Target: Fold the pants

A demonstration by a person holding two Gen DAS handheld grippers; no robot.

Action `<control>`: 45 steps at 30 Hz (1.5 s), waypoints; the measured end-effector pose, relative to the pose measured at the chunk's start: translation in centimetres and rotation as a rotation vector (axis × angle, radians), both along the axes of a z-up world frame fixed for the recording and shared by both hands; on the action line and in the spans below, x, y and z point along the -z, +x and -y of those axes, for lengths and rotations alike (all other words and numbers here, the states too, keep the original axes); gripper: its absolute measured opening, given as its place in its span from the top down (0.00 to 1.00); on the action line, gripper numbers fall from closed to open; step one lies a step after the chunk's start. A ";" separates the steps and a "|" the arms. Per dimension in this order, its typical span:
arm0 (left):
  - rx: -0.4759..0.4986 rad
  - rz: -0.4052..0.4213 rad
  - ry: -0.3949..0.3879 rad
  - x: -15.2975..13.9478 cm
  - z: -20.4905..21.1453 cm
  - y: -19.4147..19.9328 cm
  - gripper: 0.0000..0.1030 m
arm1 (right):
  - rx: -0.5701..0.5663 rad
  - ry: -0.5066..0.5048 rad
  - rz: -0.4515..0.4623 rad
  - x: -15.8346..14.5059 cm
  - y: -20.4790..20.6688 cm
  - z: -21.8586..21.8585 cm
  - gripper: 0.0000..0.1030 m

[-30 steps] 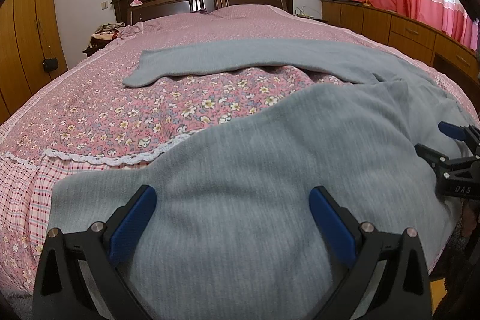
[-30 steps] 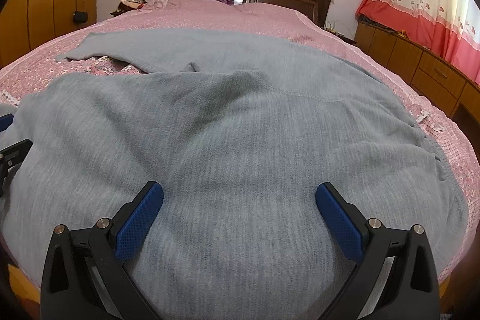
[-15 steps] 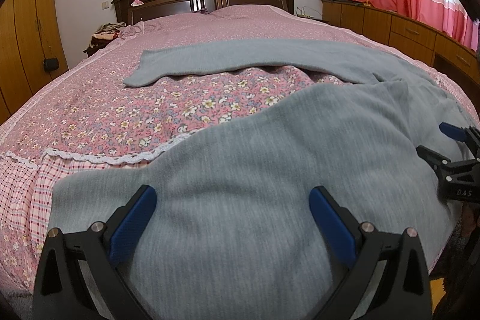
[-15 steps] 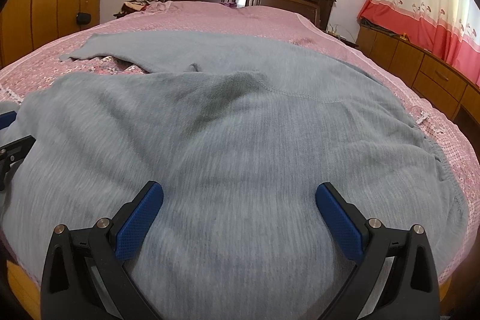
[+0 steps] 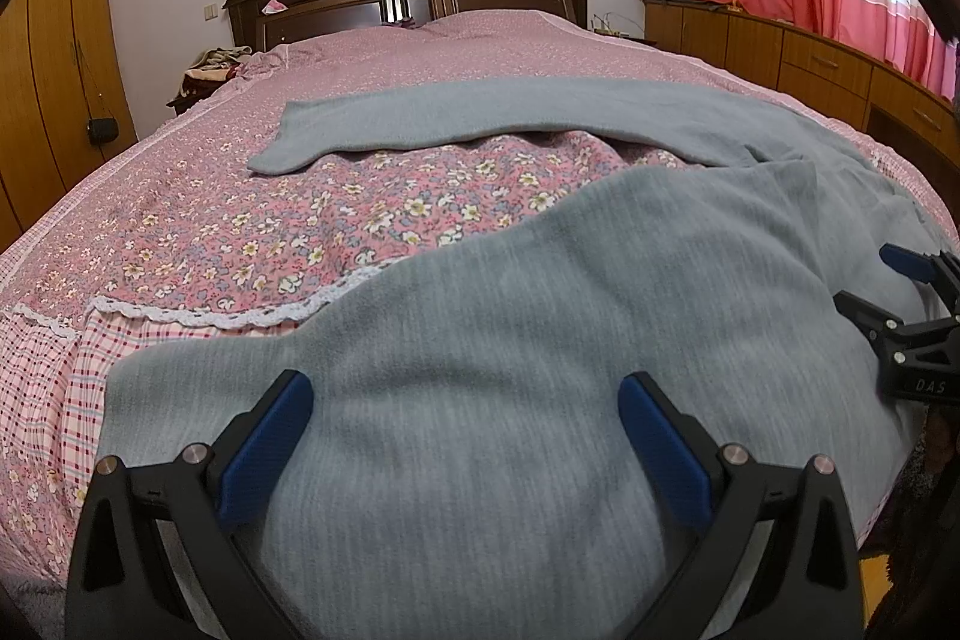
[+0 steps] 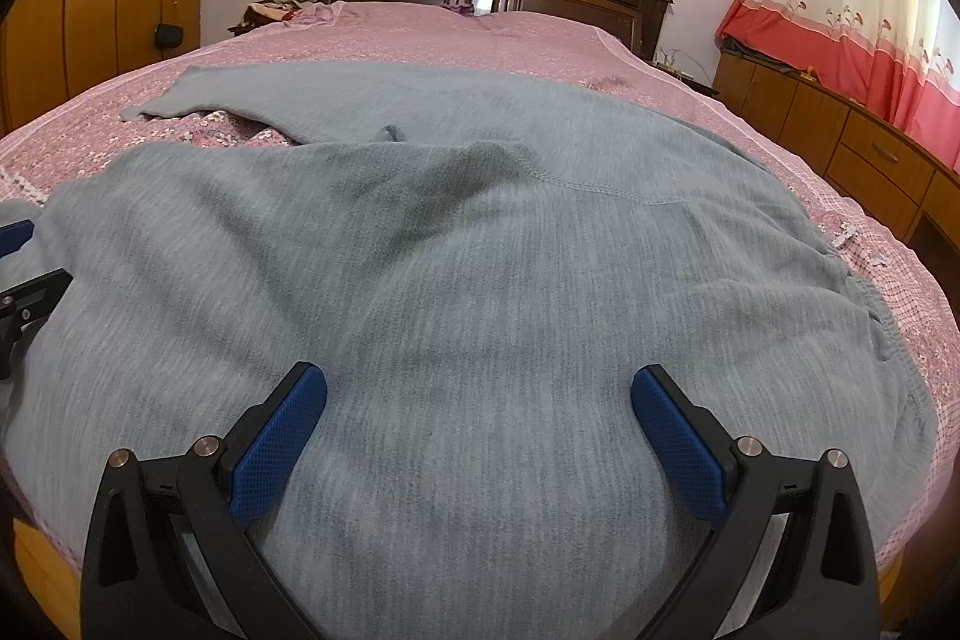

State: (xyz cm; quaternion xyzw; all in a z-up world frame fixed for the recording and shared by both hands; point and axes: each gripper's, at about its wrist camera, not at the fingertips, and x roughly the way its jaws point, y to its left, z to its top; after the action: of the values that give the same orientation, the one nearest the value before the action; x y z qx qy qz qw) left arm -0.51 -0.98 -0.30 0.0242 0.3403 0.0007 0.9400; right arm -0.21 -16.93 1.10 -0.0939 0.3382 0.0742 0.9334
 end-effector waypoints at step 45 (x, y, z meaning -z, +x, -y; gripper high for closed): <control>-0.268 -0.142 -0.763 -0.3 -16.0 -13.4 0.00 | 0.486 0.162 0.074 -3.8 -7.9 20.8 0.28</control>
State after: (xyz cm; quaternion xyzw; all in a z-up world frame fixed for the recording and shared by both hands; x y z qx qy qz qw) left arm -13.90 15.02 0.04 -0.3708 0.3803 -0.0046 0.8472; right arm -8.13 -37.76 4.90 0.0624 0.3093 -0.1291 0.9401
